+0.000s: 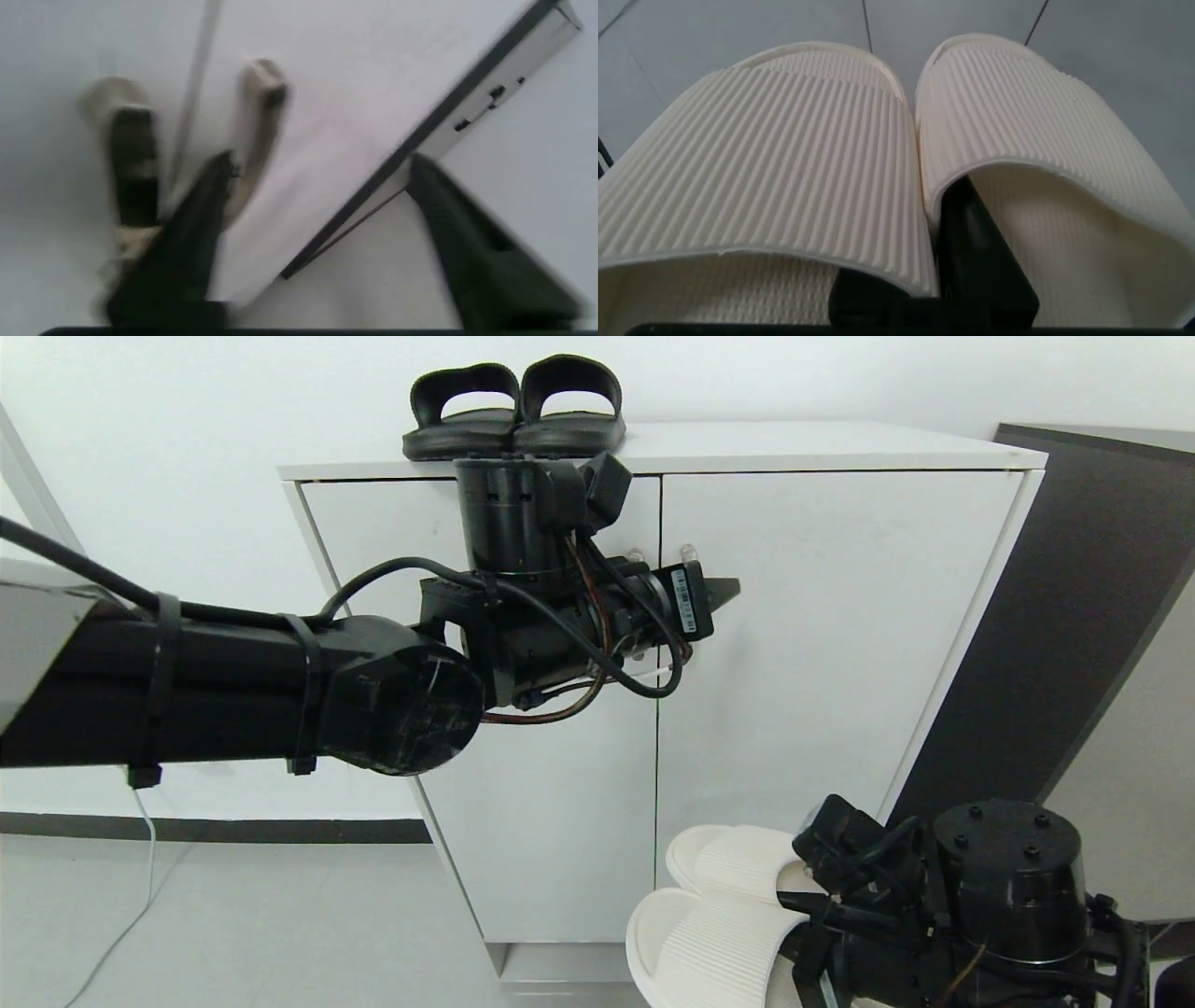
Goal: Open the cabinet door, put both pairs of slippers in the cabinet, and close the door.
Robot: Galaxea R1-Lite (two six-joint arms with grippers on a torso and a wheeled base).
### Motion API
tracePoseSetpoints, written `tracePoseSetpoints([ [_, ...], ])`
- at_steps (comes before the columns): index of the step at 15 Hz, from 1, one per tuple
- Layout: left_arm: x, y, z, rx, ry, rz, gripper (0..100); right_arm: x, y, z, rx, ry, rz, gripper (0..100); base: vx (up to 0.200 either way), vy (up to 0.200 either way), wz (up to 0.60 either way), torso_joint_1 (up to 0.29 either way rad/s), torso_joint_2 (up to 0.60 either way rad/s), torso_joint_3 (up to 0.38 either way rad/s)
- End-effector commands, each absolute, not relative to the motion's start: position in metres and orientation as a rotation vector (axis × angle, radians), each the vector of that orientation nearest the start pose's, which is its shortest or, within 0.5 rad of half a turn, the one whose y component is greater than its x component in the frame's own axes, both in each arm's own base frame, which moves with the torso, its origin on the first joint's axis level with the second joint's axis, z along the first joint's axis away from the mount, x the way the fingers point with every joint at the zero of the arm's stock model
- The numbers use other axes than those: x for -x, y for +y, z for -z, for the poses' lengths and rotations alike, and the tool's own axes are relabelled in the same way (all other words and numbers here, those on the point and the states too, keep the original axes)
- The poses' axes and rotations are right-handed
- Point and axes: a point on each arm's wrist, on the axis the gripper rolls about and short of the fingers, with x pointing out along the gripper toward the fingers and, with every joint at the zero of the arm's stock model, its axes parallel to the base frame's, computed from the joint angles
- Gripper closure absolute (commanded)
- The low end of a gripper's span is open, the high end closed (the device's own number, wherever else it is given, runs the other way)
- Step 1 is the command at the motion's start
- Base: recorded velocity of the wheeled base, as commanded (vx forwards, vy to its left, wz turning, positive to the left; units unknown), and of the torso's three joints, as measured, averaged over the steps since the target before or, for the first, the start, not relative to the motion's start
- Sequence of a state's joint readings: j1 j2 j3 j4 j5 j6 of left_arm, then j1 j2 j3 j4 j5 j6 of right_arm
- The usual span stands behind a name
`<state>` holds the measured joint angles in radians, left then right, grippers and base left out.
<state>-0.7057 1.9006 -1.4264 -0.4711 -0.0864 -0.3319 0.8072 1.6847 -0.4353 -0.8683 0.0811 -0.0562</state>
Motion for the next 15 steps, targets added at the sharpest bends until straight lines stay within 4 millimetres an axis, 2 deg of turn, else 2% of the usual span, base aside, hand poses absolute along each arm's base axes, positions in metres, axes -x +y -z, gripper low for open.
tracePoseSetpoints([
  [1,-0.292,-0.253,-0.27,0.325,0.146,0.793,100,-0.174,0.185,-0.116,0.202,0.348,-0.894,100,0.0,0.0,0.0,0.0,0.0,0.0],
  [4,-0.28,-0.248,-0.273,0.336,0.155,0.802,100,-0.168,0.18,-0.111,0.244,0.352,-0.948,100,0.0,0.0,0.0,0.0,0.0,0.0],
  [8,-0.25,-0.24,-0.274,0.333,0.178,0.845,100,-0.149,0.166,-0.107,0.24,0.324,-1.14,100,0.0,0.0,0.0,0.0,0.0,0.0],
  [11,-0.223,-0.235,-0.275,0.328,0.197,0.892,100,-0.145,0.163,-0.102,0.276,0.33,-1.173,100,0.0,0.0,0.0,0.0,0.0,0.0],
  [15,-0.205,-0.222,-0.274,0.323,0.2,0.896,100,-0.145,0.163,-0.1,0.278,0.338,-1.17,100,0.0,0.0,0.0,0.0,0.0,0.0],
])
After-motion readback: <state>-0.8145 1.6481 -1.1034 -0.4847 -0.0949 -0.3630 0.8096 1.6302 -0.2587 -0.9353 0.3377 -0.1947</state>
